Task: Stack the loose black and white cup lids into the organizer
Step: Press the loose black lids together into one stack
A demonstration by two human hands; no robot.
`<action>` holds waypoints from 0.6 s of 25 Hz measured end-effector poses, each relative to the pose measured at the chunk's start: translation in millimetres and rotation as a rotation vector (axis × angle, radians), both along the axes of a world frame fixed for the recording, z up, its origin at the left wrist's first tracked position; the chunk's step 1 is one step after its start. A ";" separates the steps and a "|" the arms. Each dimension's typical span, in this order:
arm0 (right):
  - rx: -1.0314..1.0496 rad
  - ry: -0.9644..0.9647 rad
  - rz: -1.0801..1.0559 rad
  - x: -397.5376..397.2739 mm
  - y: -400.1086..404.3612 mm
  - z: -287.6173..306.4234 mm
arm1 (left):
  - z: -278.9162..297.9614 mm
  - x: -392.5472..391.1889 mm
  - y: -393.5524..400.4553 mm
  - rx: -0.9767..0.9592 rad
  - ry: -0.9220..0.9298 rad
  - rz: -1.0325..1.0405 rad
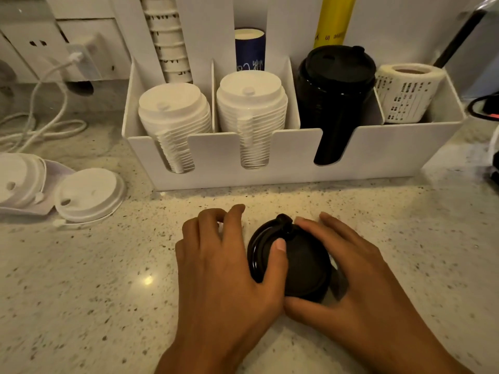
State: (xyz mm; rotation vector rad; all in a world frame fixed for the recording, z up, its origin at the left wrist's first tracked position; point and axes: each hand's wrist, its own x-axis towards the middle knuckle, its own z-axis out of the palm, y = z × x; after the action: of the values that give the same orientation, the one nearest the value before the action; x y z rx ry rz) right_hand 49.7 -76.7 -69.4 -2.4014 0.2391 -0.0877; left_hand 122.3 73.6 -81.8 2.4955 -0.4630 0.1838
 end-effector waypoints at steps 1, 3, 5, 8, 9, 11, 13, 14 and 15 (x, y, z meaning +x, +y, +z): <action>-0.008 -0.016 0.018 0.9 -0.6 -0.7 | 0.4 -0.1 -0.7 0.028 0.013 0.001; -0.017 -0.074 0.051 1.1 -1.6 -2.9 | -0.6 0.5 -1.2 0.059 0.035 -0.025; 0.026 -0.100 0.083 0.2 -1.0 -2.0 | -0.1 0.4 -1.2 0.015 0.046 -0.079; 0.175 -0.191 0.130 1.0 5.9 -0.9 | 14.7 -2.9 -5.0 -0.463 0.248 -0.061; 0.192 -0.244 0.148 0.1 10.5 -3.1 | 19.9 -4.9 -6.8 -0.646 0.352 -0.042; 0.218 -0.315 0.171 -3.0 20.7 -4.2 | 26.1 -6.9 -9.0 -0.814 0.426 0.021; 0.435 -0.294 0.111 -4.0 31.9 2.5 | 26.5 -6.2 -8.3 -0.856 0.449 0.054; 0.552 -0.278 0.045 -0.9 37.4 7.2 | 25.7 -4.1 -7.6 -0.877 0.465 0.054; 0.630 -0.296 -0.053 4.5 43.6 10.0 | 24.9 -2.8 -6.3 -0.894 0.479 0.044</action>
State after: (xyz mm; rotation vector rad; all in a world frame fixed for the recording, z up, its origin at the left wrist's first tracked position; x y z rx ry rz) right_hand 54.2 -33.1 -59.3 -1.7301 0.1605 -0.3369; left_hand 119.6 67.3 -56.9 1.5898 -0.0784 -0.1656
